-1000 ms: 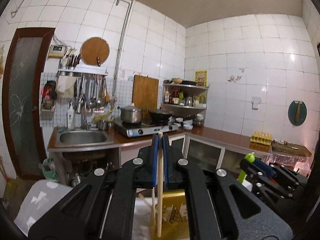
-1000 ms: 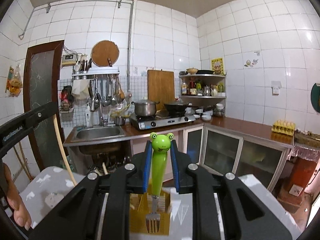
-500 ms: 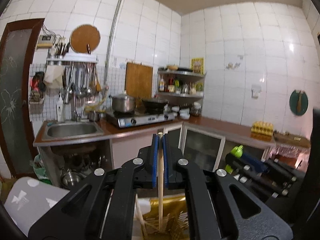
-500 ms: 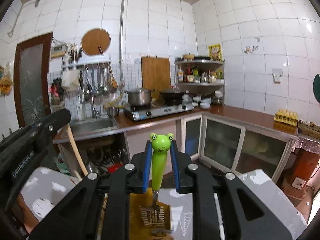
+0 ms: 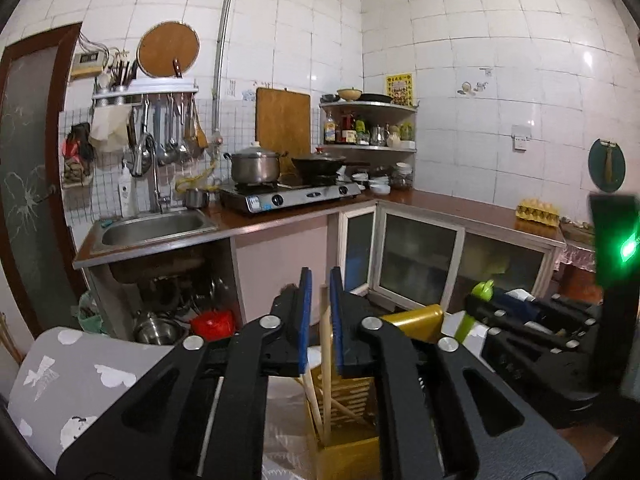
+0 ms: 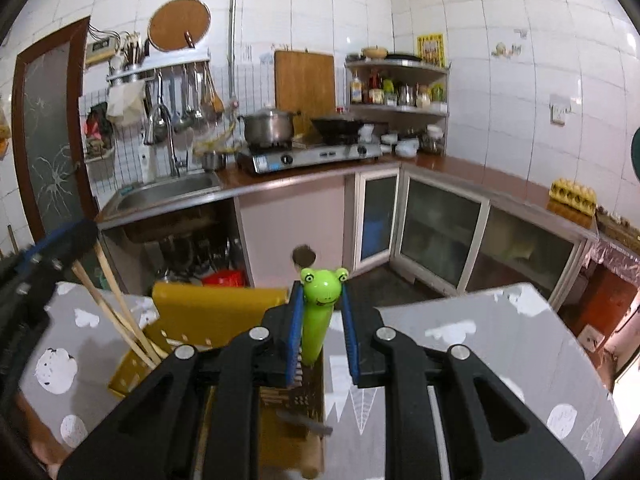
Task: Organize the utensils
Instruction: 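Lower the frog fork and chopstick into the holder and open both tools, then move both open tools back down to the remaining chopsticks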
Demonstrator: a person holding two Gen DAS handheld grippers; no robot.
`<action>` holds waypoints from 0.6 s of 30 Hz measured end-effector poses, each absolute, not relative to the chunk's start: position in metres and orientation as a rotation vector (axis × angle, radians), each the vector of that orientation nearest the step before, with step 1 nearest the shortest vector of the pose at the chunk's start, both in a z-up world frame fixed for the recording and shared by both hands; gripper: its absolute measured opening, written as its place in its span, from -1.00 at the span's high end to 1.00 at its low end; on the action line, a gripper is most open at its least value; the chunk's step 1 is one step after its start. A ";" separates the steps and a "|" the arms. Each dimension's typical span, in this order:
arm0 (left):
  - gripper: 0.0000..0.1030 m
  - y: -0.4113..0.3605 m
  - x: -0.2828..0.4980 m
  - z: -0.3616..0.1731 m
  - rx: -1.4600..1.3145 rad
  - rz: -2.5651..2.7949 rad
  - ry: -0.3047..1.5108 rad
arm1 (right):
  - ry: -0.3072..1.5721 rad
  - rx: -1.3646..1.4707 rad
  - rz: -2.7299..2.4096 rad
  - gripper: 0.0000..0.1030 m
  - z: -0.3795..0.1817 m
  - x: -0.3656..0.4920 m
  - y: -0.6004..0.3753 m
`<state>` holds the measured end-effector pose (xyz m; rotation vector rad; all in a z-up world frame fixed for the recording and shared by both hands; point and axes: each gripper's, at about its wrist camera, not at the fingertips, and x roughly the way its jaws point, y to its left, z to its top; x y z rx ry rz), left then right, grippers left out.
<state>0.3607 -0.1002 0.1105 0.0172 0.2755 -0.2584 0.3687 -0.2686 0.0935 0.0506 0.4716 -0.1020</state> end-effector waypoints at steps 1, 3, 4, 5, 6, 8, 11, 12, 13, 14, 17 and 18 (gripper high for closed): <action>0.74 -0.098 0.359 0.112 0.012 -0.255 0.277 | 0.477 0.046 -0.102 0.62 0.093 0.368 -0.268; 0.56 -0.091 0.354 0.119 -0.002 -0.245 0.280 | 0.500 0.023 -0.098 0.57 0.095 0.365 -0.268; 0.32 -0.087 0.351 0.123 -0.008 -0.240 0.280 | 0.504 0.018 -0.101 0.39 0.096 0.363 -0.269; 0.10 -0.086 0.348 0.126 -0.013 -0.235 0.278 | 0.500 0.015 -0.112 0.04 0.100 0.358 -0.270; 0.02 -0.082 0.343 0.130 -0.020 -0.227 0.271 | 0.487 0.018 -0.119 -0.06 0.105 0.351 -0.272; -0.15 -0.074 0.330 0.142 -0.026 -0.205 0.258 | 0.477 0.030 -0.118 -0.09 0.116 0.340 -0.275; -0.40 -0.065 0.316 0.152 -0.031 -0.181 0.259 | 0.466 0.043 -0.125 -0.12 0.127 0.317 -0.280; -0.46 -0.059 0.307 0.155 -0.032 -0.170 0.255 | 0.462 0.041 -0.131 -0.15 0.130 0.309 -0.282; -0.58 -0.056 0.302 0.157 -0.029 -0.157 0.252 | 0.460 0.039 -0.135 -0.20 0.132 0.303 -0.282; -0.70 -0.051 0.296 0.158 -0.027 -0.142 0.247 | 0.458 0.037 -0.141 -0.25 0.132 0.293 -0.283; -0.89 -0.035 0.276 0.156 -0.044 -0.115 0.252 | 0.469 0.044 -0.148 -0.30 0.127 0.270 -0.283; -0.90 -0.030 0.270 0.153 -0.051 -0.112 0.265 | 0.480 0.047 -0.149 -0.31 0.122 0.263 -0.283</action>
